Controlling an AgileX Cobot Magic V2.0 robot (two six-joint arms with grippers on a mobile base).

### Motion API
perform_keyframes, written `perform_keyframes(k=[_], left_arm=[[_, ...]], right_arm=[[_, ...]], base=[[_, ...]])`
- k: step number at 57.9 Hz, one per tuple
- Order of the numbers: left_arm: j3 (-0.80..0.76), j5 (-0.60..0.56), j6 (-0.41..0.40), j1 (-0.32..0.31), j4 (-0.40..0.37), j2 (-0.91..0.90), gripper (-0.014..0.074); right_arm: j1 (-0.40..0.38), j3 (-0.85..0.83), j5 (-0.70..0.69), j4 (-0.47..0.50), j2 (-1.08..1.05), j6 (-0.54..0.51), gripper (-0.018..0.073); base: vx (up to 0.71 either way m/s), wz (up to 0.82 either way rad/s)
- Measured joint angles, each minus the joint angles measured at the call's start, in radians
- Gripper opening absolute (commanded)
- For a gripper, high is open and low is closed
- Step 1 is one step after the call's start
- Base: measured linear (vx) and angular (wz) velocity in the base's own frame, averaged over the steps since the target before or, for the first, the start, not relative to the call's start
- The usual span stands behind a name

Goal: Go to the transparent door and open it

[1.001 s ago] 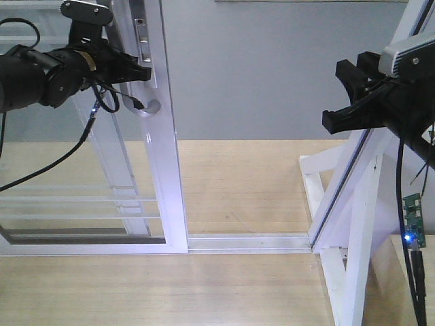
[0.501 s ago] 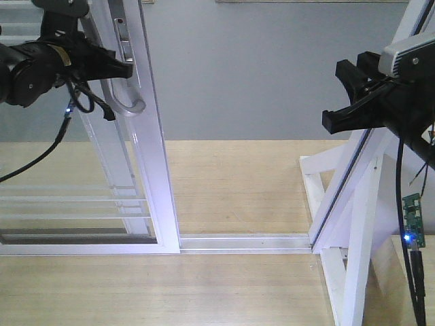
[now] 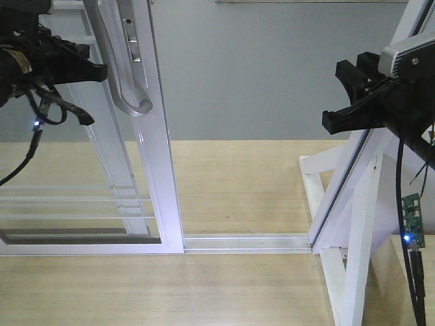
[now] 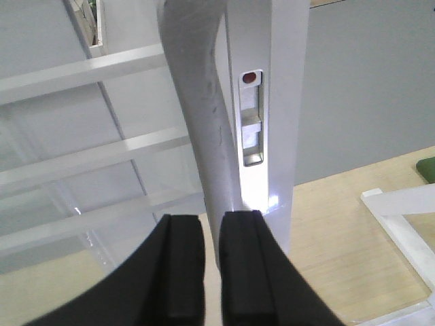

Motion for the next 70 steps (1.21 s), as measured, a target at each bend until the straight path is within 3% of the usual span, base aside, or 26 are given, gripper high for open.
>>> perform_keyframes(k=[15,21,27,30,43,56,70], left_arm=[[0.267,0.033,0.000,0.000,0.037,-0.296,0.0224],[0.378,0.066,0.000,0.000,0.038,-0.450,0.0154],[0.473,0.099,0.000,0.000,0.038,-0.602,0.0048],[0.518,0.117,0.000,0.000,0.038,-0.685,-0.0010],[0.651,0.242,0.000,0.000,0.025,-0.977,-0.0008],[0.732,0.368,0.025,0.000,-0.137,-1.155,-0.0008],[0.737,0.408,0.235,0.000,-0.371,-1.231,-0.0008]], right_arm=[[0.000,0.000,0.182,0.000,-0.092,0.000,0.0223],[0.000,0.000,0.292,0.000,-0.179,0.000,0.0134],[0.000,0.000,0.408,0.000,-0.278,0.000,-0.0015],[0.000,0.000,0.468,0.000,-0.334,0.000,-0.0013],[0.000,0.004,0.714,0.001,-0.585,0.000,-0.0007],[0.000,0.177,0.727,0.016,-0.816,0.015,-0.0006],[0.000,0.352,0.658,0.040,-1.009,0.015,-0.0006]], base=[[0.00,0.00],[0.00,0.00],[0.00,0.00],[0.00,0.00],[0.00,0.00],[0.00,0.00],[0.00,0.00]])
